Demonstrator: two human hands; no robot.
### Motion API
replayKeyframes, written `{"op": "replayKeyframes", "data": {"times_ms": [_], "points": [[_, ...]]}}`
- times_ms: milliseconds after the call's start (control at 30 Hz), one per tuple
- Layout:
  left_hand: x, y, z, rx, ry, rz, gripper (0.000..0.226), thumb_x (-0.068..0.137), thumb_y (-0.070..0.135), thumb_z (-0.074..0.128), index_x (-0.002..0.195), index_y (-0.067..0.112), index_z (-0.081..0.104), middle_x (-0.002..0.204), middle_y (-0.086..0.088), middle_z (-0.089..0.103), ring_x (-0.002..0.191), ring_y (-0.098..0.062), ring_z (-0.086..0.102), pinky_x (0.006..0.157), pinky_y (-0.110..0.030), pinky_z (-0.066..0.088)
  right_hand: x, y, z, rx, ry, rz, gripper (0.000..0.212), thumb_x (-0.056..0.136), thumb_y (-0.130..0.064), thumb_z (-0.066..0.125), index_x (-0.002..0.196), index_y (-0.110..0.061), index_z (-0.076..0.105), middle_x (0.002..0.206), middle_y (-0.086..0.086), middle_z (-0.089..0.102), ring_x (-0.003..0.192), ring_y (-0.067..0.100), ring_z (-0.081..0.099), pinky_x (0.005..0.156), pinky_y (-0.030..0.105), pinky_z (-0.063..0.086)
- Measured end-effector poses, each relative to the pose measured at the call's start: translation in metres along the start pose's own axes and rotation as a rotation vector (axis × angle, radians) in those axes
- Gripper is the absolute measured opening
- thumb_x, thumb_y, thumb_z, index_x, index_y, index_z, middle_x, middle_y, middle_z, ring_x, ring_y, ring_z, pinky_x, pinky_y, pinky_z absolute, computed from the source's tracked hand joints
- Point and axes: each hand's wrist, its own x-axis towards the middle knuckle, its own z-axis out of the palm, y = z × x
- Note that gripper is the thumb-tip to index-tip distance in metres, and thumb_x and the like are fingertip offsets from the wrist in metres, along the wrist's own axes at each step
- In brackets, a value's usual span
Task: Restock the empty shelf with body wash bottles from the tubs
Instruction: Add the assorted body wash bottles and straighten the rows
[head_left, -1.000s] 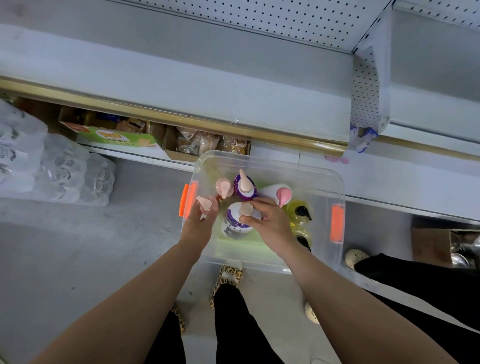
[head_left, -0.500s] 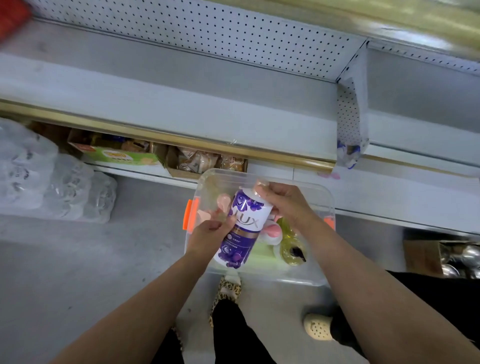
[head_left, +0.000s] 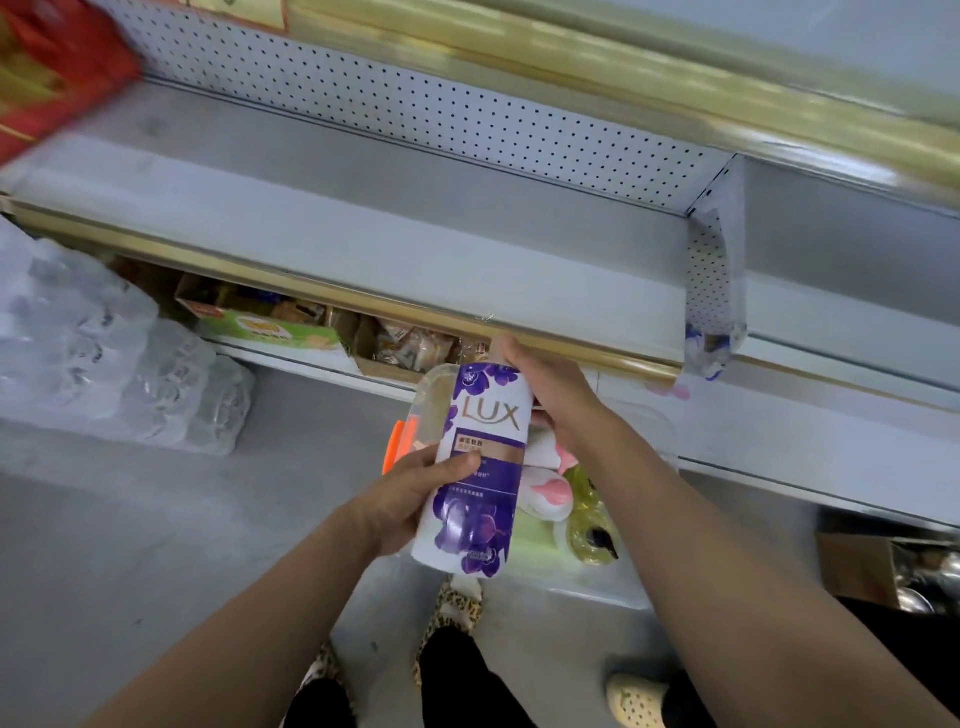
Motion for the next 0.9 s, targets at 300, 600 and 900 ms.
{"op": "replayKeyframes", "data": {"times_ms": [300,600,900], "points": [[-0.005,-0.025,-0.057,-0.209,0.169,0.044,0.104,0.039,0.040,0.097,0.129,0.005,0.057,0.121,-0.027,0.064,0.098,-0.040,0.067,0.082,-0.046,0.058,0.040,0.088,0.013,-0.138,0.087,0.079,0.065,0.090,-0.038,0.072,0.146,-0.021,0.044,0.144,-0.001,0.050,0.124,0.024,0.052,0.092,0.031,0.044],[0.005,-0.035,-0.062,-0.256,0.232,0.024,0.102,0.042,0.042,0.096,0.129,0.005,0.057,0.124,-0.027,0.063,0.106,-0.042,0.063,0.092,-0.051,0.054,0.065,0.131,0.019,-0.281,0.088,-0.146,0.054,0.079,-0.021,0.083,0.126,-0.022,0.056,0.112,-0.007,0.063,0.103,0.013,0.058,0.093,0.034,0.049],[0.007,-0.045,-0.074,-0.263,0.230,-0.006,0.105,0.043,0.043,0.095,0.132,0.006,0.054,0.125,-0.026,0.062,0.104,-0.042,0.063,0.088,-0.051,0.055,0.077,0.147,0.022,-0.279,0.202,-0.169,0.063,0.073,-0.028,0.088,0.128,-0.023,0.058,0.115,-0.006,0.067,0.108,0.016,0.061,0.096,0.039,0.050]]}}
